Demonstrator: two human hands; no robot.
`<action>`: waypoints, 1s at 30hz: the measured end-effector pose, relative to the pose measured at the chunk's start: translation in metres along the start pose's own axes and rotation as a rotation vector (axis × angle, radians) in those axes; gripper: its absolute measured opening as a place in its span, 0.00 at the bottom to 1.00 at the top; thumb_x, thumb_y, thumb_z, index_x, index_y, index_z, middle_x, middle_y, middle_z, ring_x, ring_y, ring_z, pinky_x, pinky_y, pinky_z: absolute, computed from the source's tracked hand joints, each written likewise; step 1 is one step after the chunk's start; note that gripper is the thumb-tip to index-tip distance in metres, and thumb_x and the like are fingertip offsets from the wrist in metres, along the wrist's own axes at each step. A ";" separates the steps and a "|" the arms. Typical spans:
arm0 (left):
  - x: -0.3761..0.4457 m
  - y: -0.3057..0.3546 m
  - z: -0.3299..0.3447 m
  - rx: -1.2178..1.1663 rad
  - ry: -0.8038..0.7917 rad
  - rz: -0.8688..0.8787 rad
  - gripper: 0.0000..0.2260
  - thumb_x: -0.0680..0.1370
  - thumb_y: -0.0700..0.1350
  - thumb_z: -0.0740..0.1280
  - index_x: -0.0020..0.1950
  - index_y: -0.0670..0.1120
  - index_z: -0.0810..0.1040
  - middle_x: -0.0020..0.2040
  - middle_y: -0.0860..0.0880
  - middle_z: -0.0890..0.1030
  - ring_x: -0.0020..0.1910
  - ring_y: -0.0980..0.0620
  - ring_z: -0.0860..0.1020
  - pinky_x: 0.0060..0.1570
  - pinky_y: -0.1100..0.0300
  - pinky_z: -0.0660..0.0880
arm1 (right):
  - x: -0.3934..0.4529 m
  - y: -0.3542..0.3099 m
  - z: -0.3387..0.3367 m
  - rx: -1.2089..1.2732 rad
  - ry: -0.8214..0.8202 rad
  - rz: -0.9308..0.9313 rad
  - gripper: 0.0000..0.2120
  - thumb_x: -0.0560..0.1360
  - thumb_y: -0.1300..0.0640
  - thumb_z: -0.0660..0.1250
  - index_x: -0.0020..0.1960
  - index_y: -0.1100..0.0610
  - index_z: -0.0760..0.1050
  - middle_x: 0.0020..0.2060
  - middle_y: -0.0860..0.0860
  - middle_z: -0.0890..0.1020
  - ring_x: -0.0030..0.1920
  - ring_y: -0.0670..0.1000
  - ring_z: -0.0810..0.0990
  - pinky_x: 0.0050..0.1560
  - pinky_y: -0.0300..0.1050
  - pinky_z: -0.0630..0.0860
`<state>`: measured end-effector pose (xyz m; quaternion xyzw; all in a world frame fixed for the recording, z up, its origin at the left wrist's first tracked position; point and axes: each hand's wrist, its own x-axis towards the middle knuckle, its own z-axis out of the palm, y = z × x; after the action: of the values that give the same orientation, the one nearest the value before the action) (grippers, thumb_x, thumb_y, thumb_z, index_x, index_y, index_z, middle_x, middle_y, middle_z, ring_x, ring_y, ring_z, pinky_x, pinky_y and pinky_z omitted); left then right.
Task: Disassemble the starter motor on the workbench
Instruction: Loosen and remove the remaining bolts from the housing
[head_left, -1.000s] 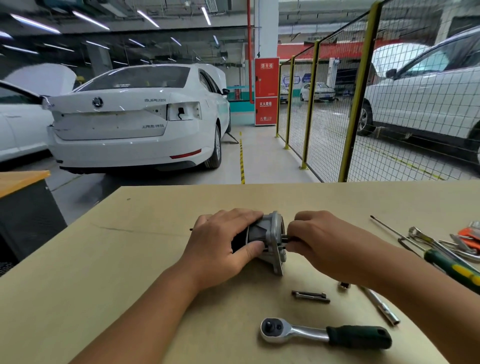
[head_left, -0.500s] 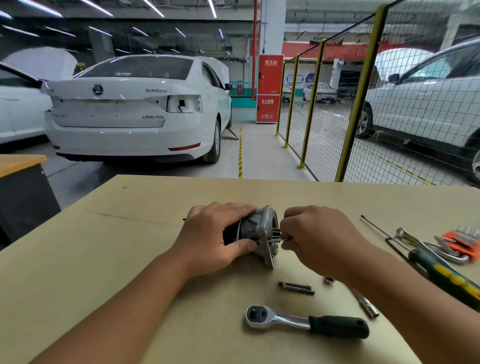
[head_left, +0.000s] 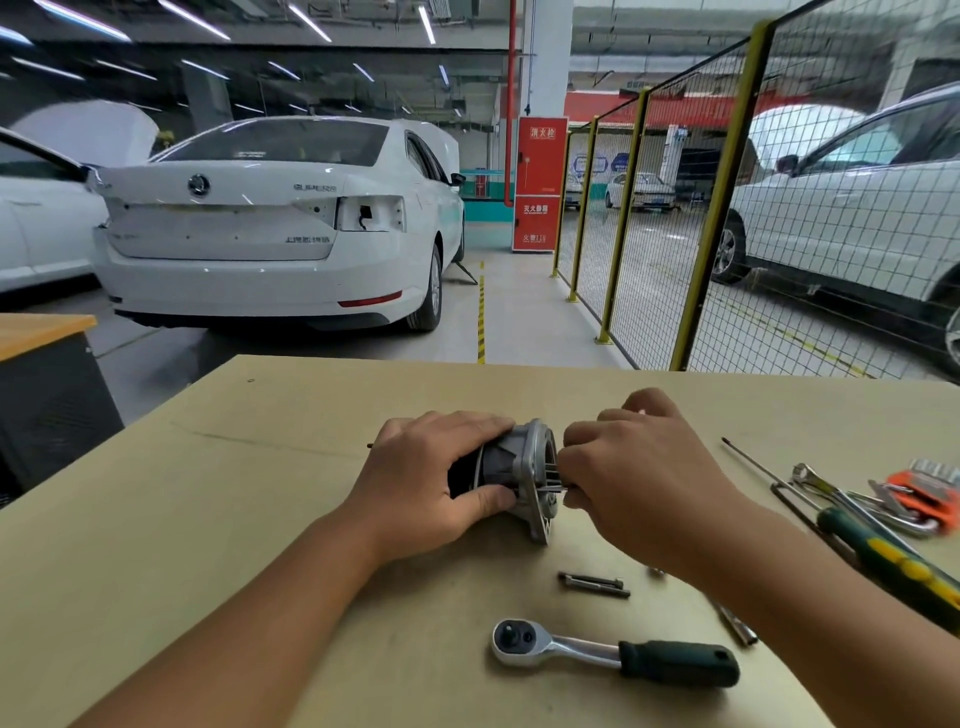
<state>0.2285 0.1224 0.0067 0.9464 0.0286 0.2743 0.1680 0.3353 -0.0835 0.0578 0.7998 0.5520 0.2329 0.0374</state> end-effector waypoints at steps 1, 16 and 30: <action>0.000 0.000 0.000 -0.002 0.003 -0.003 0.32 0.70 0.70 0.67 0.72 0.62 0.75 0.68 0.67 0.77 0.64 0.60 0.76 0.65 0.45 0.69 | -0.001 -0.001 0.000 -0.002 0.010 0.008 0.03 0.74 0.52 0.72 0.45 0.46 0.78 0.41 0.43 0.78 0.42 0.52 0.79 0.52 0.52 0.68; 0.000 0.002 0.004 -0.022 0.058 -0.029 0.30 0.70 0.71 0.65 0.69 0.60 0.78 0.64 0.64 0.80 0.60 0.57 0.79 0.63 0.44 0.71 | -0.003 0.025 0.017 0.557 -0.143 0.032 0.12 0.74 0.48 0.74 0.38 0.43 0.71 0.29 0.44 0.75 0.31 0.45 0.74 0.32 0.39 0.68; -0.002 0.000 0.006 0.107 0.005 0.003 0.37 0.66 0.73 0.69 0.71 0.61 0.72 0.67 0.63 0.76 0.62 0.56 0.76 0.62 0.46 0.68 | -0.007 0.023 0.036 0.790 0.064 0.101 0.03 0.75 0.52 0.74 0.47 0.51 0.83 0.36 0.43 0.82 0.37 0.45 0.78 0.38 0.42 0.75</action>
<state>0.2303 0.1207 0.0010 0.9535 0.0421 0.2748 0.1165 0.3681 -0.0917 0.0310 0.7711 0.5599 0.0288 -0.3018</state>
